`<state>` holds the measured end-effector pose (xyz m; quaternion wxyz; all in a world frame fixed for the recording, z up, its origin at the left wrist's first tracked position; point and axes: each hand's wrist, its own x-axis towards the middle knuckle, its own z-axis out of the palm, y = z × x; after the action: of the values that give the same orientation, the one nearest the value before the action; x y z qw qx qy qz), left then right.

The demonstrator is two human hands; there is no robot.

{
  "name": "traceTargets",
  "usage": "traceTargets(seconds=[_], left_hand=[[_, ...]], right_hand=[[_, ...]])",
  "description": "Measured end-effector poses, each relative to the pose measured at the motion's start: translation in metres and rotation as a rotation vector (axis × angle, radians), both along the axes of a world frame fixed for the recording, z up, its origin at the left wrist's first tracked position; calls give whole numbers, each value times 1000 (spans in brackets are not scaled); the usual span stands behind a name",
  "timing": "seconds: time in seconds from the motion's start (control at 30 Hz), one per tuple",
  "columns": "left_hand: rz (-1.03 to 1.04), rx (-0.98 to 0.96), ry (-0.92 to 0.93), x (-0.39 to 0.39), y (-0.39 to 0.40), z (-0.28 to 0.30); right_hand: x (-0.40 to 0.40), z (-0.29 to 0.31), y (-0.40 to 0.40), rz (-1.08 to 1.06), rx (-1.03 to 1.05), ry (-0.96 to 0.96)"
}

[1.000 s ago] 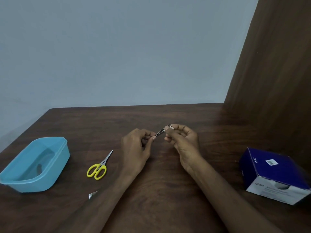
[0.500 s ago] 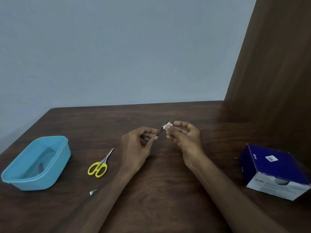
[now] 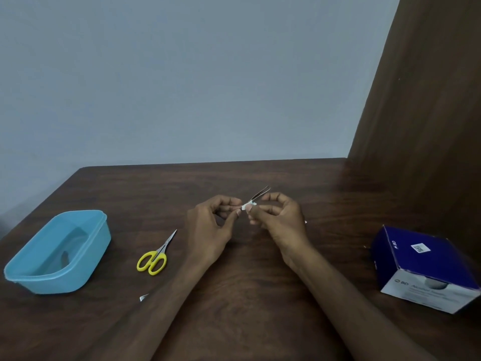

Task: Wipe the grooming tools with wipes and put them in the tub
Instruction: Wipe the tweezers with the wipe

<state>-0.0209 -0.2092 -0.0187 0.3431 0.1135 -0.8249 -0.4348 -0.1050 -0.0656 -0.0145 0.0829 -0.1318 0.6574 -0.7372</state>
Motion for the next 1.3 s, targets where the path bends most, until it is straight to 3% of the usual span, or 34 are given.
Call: traceTargets(seconds=[0.23, 0.5, 0.77, 1.07, 1.3], left_hand=[[51, 18, -36, -4, -2, -4], [54, 150, -17, -7, -10, -7], [-52, 371, 49, -9, -9, -4], [-57, 378, 49, -8, -7, -1], [-23, 409, 76, -9, -7, -2]], right_hand=[[-10, 0, 3, -125, -25, 41], [-25, 1, 13, -290, -229, -69], [-14, 3, 5, -101, -316, -107], [-10, 11, 3, -29, -522, -289], [-7, 15, 6, -40, -557, -224]])
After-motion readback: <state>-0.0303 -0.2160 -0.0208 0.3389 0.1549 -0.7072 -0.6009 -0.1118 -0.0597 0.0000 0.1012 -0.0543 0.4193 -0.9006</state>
